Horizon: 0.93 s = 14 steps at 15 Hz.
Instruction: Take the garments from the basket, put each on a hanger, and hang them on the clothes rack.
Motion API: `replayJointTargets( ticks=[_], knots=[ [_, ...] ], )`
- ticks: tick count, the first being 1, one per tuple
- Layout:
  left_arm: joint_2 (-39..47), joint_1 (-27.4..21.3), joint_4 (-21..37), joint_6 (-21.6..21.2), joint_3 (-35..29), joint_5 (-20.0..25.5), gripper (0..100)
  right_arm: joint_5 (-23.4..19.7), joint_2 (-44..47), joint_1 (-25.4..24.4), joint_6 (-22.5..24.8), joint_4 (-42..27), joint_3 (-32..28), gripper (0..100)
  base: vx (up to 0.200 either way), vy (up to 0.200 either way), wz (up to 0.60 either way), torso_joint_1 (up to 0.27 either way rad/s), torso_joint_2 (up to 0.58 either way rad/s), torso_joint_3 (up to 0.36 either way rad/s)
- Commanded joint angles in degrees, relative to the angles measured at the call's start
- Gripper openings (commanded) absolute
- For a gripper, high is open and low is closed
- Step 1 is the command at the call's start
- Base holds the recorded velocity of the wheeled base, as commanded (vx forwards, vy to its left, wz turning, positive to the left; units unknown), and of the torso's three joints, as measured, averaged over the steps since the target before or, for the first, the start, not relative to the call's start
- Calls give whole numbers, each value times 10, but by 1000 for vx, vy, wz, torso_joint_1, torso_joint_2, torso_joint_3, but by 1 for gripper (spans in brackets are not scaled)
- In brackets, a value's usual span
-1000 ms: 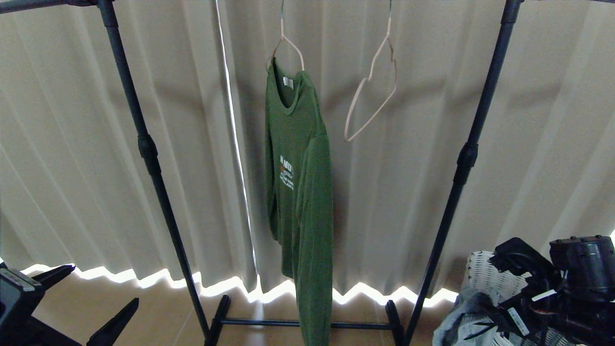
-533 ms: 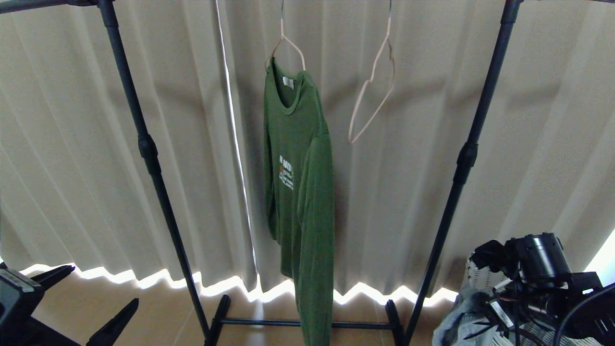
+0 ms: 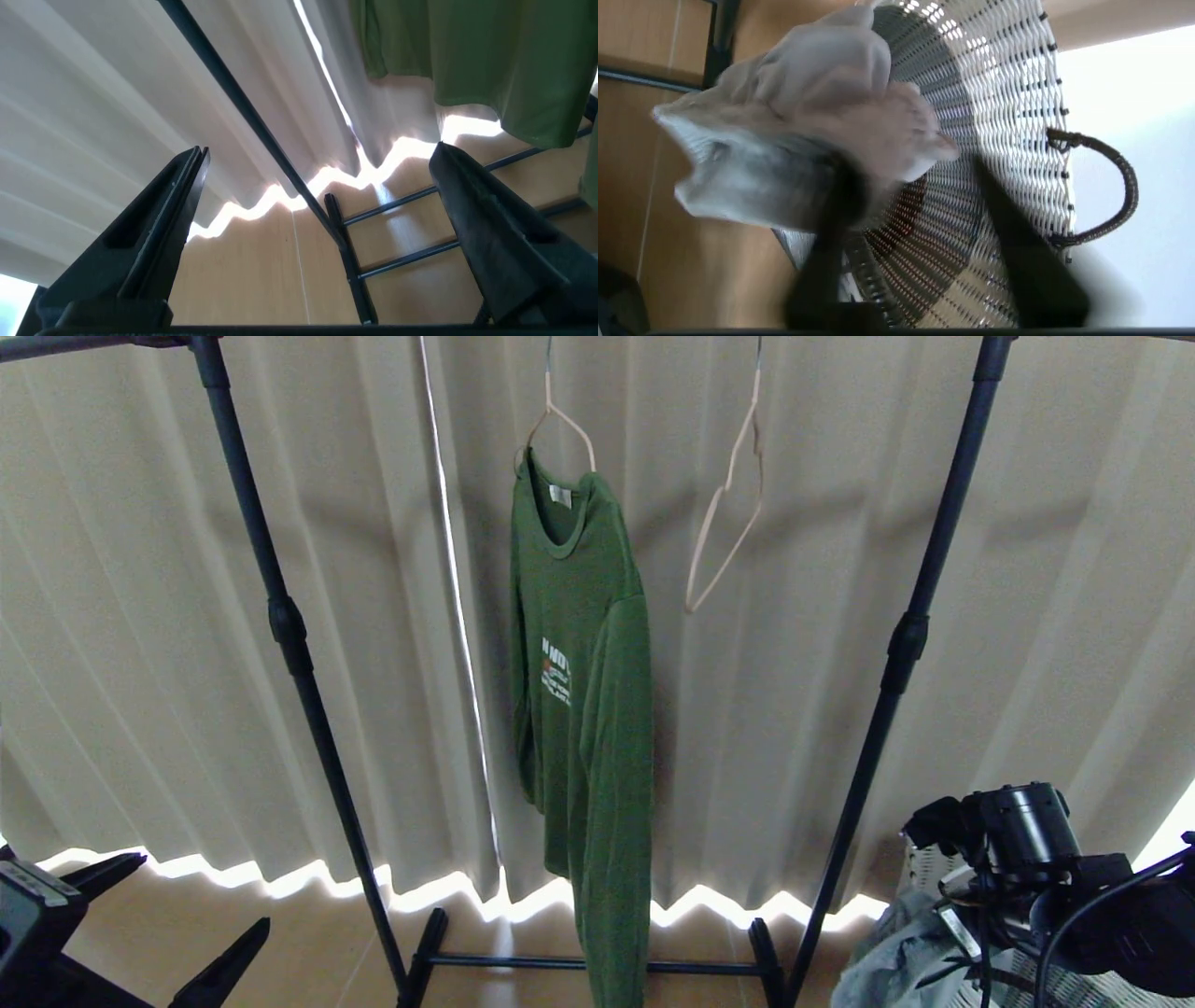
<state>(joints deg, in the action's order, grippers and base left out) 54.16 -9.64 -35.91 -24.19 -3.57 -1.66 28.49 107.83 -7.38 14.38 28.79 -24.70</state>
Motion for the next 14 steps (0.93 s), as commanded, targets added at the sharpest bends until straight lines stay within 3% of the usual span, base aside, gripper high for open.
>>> replayJointTargets(
  ticks=[1,5,8,12,14],
  knots=[
    [0,0,0,0,1,0,100,0,-3,0,0,11,9,0,0,0,0,0,0,0],
    [0,1,-1,0,3,-1,100,-3,-34,1,-1,21,5,0,0,0,0,0,0,0],
    [-5,1,-1,-2,5,-1,100,-19,-133,-88,-25,21,-35,0,0,0,0,0,0,0],
    [-12,1,0,-2,5,-1,100,-44,-193,-106,-45,19,-65,0,0,0,0,0,0,0],
    [-8,1,0,-2,5,-1,100,-44,-217,-107,-37,18,-68,0,-200,0,0,-2,0,5]
  ],
)
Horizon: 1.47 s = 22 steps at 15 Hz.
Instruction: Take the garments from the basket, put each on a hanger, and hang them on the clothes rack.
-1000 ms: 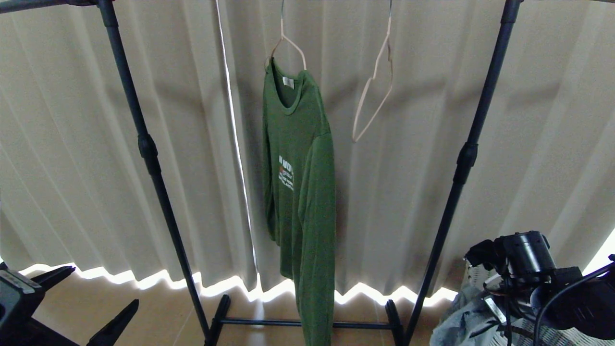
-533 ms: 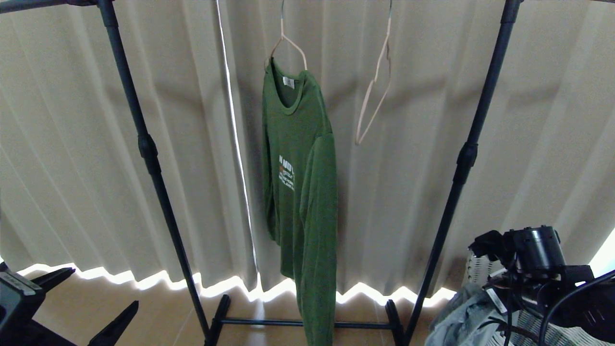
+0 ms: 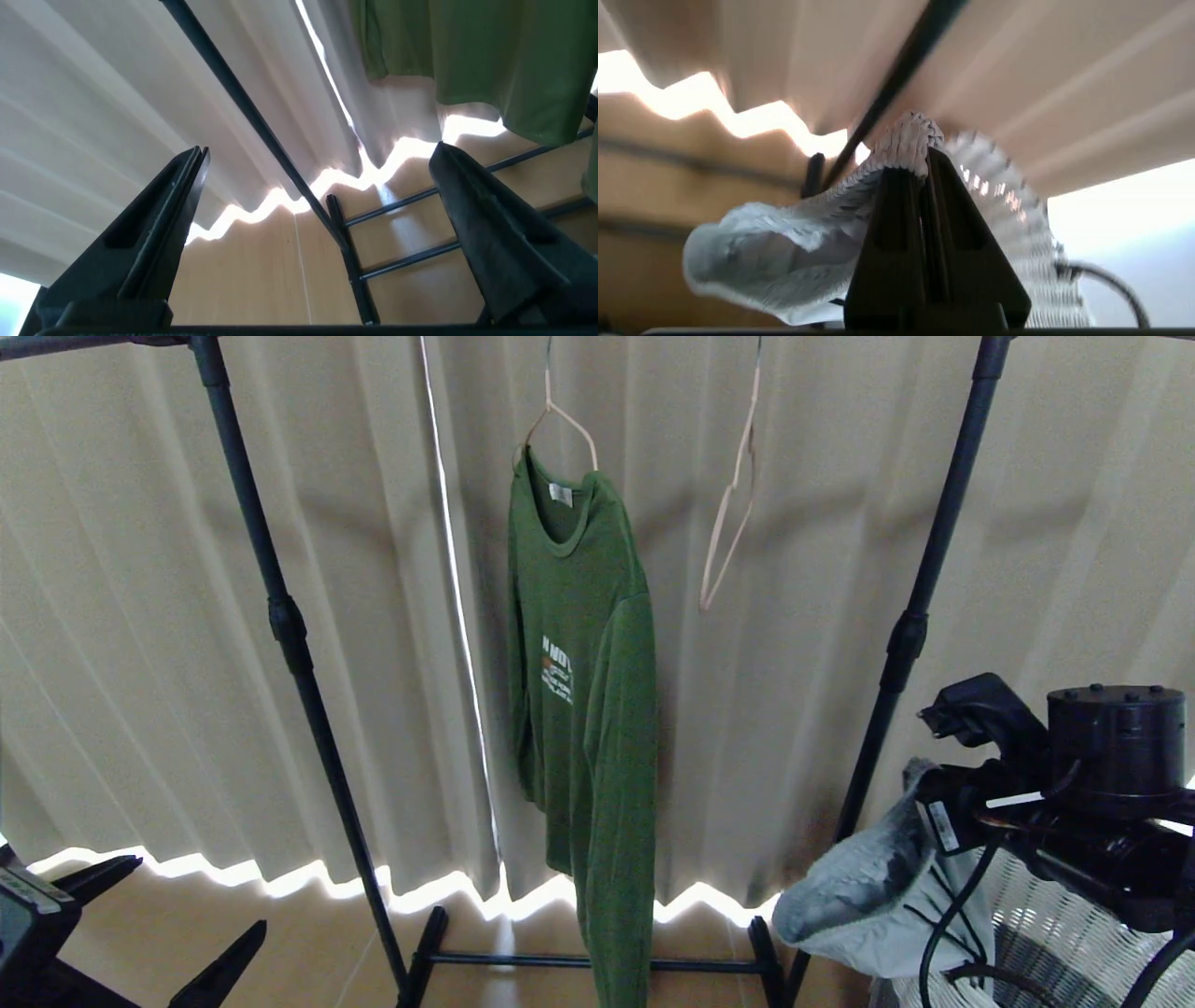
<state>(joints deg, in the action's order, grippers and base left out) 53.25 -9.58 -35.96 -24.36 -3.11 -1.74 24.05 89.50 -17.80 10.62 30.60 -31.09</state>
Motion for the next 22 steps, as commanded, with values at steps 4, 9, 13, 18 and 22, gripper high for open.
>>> replayJointTargets(
  ticks=[4,9,13,18,22],
  knots=[
    [-1,1,0,1,0,0,100,-16,-30,-3,49,-7,-39,0,-200,0,0,6,0,1],
    [-1,1,0,1,2,0,100,-16,-29,-3,76,-8,-59,0,-200,0,0,2,1,3],
    [-3,-20,-2,0,-10,1,100,-26,-34,-9,83,-6,-73,0,-50,0,0,3,-1,1],
    [1,-145,-2,14,-35,10,100,-54,-53,-64,80,-5,-80,0,0,0,0,0,0,0],
    [18,-190,-1,8,-37,17,100,-93,-51,-80,57,1,-92,0,0,0,0,0,0,0]
  ],
)
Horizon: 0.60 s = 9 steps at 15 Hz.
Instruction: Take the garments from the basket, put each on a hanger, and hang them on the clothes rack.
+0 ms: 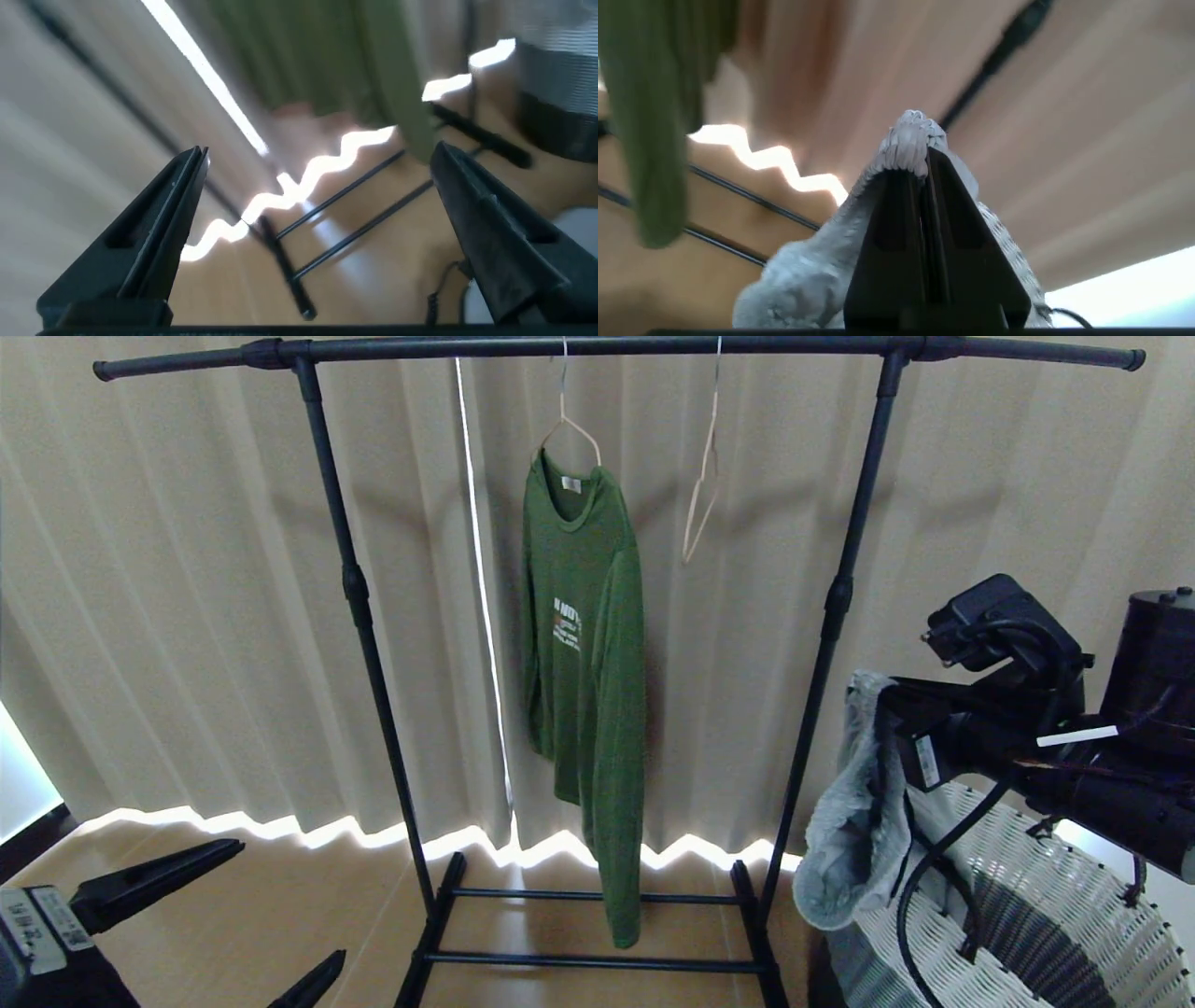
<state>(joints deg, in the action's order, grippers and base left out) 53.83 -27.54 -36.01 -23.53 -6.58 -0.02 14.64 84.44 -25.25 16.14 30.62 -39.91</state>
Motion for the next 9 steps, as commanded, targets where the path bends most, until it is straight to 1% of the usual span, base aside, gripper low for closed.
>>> replayJointTargets(
  ticks=[1,3,5,6,7,8,9],
  knots=[
    [40,-12,0,-3,-12,-1,100,-13,-2,-14,-19,1,-7,0,0,0,0,0,0,0],
    [75,-14,-2,-30,-21,-1,100,-25,-7,-23,-34,1,-9,0,0,0,0,0,0,0],
    [101,-22,-3,-40,-36,-2,100,-35,-8,-24,-49,1,-13,0,0,0,0,0,0,0],
    [136,-55,-3,-33,-61,-2,100,-49,-9,-25,-59,3,-19,0,0,0,0,0,0,0],
    [184,-87,-4,-18,-91,-2,100,-59,-14,-26,-60,2,-28,0,0,0,0,0,0,0],
    [223,-117,-4,-1,-120,-5,100,-73,-14,-30,-67,2,-34,0,0,0,0,0,0,0],
    [261,-146,-5,23,-150,-13,100,-84,-15,-42,-86,2,-37,0,0,0,0,0,0,0]
  ],
)
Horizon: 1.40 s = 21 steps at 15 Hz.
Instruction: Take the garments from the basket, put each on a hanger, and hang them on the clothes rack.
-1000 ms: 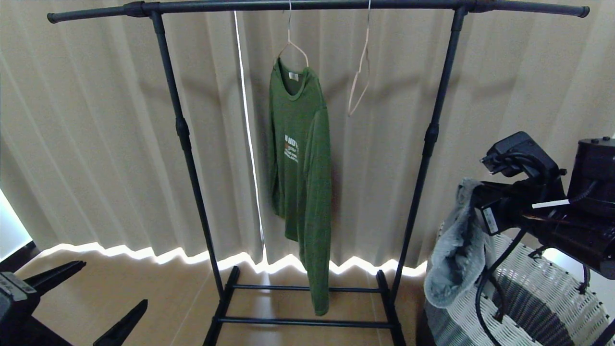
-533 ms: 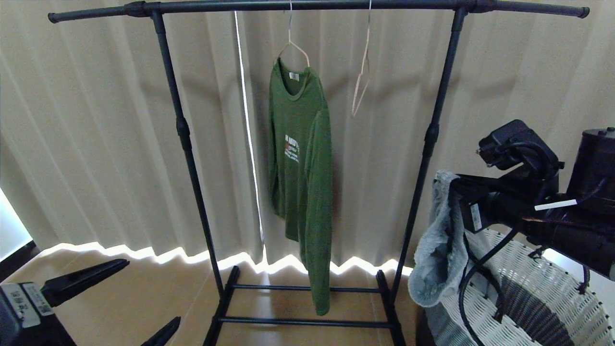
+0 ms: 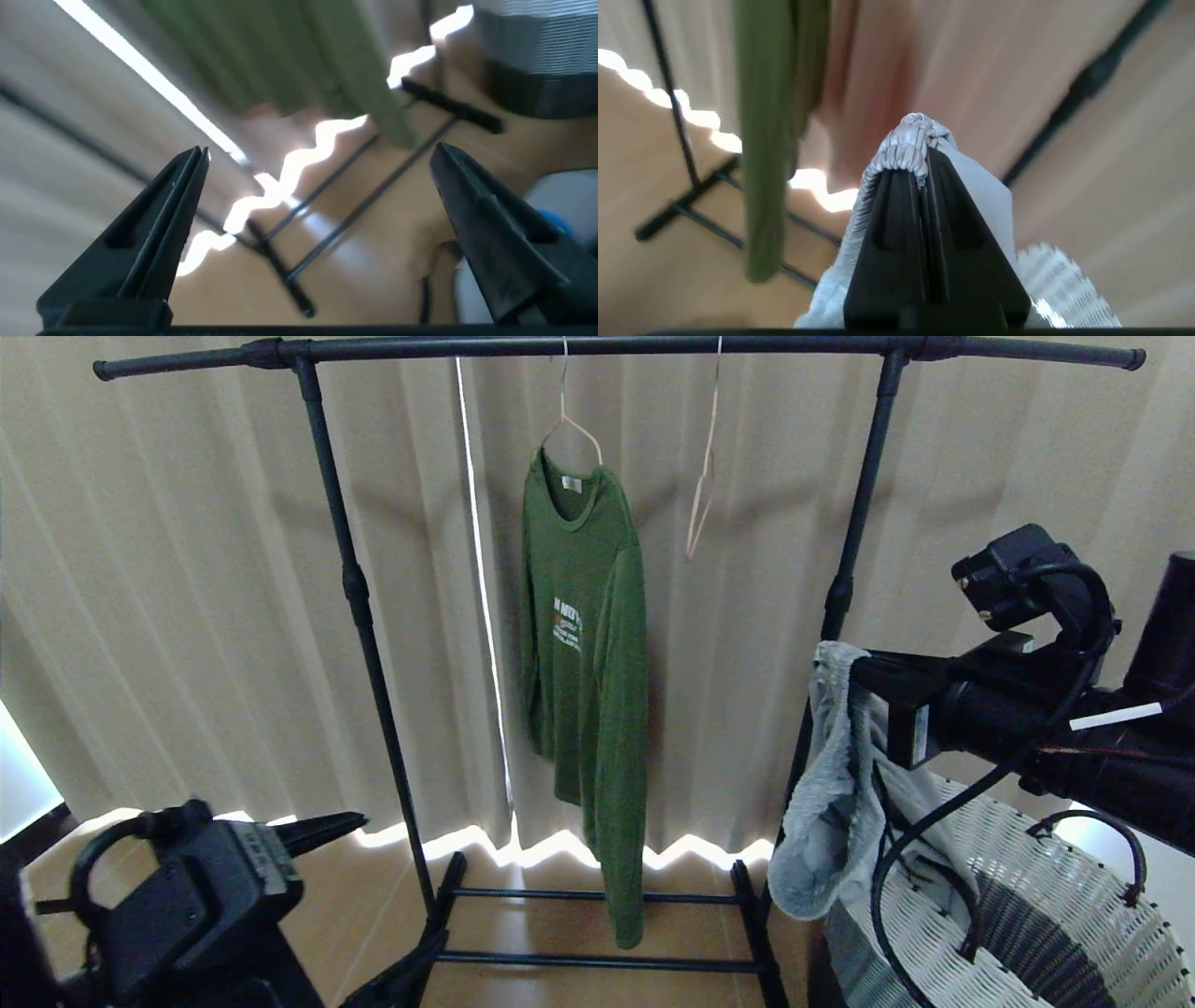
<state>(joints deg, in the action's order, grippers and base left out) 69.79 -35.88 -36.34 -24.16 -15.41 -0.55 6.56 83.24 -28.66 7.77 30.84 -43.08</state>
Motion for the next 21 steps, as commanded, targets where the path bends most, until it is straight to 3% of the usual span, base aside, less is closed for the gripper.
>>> replayJointTargets(
  ticks=[1,4,7,10,11,14,19,20,21],
  knots=[
    [133,-89,-2,52,-86,-22,100,-8,-6,-22,-21,0,-6,0,0,0,0,0,0,0],
    [244,-153,-8,138,-185,-68,100,-40,-21,-57,-50,0,-14,0,0,0,0,0,0,0],
    [321,-191,-17,158,-263,-67,100,-77,-38,-96,-68,0,-17,0,0,0,0,0,0,0],
    [388,-197,-20,177,-316,-69,100,-83,-48,-126,-70,0,-19,0,0,0,0,0,0,0],
    [414,-197,-26,201,-337,-71,100,-83,-55,-134,-71,0,-20,0,0,0,0,0,0,0],
    [453,-191,-63,235,-346,-72,100,-83,-63,-135,-73,0,-26,0,0,0,0,0,0,0],
    [477,-178,-65,257,-324,-80,100,-84,-80,-135,-74,-1,-26,0,0,0,0,0,0,0],
    [477,-178,-65,264,-322,-80,0,-84,-83,-134,-74,-2,-26,0,0,0,0,0,0,0],
    [477,-178,-65,264,-322,-82,0,-83,-83,-133,-74,-2,-26,0,0,0,0,0,0,0]
  ],
)
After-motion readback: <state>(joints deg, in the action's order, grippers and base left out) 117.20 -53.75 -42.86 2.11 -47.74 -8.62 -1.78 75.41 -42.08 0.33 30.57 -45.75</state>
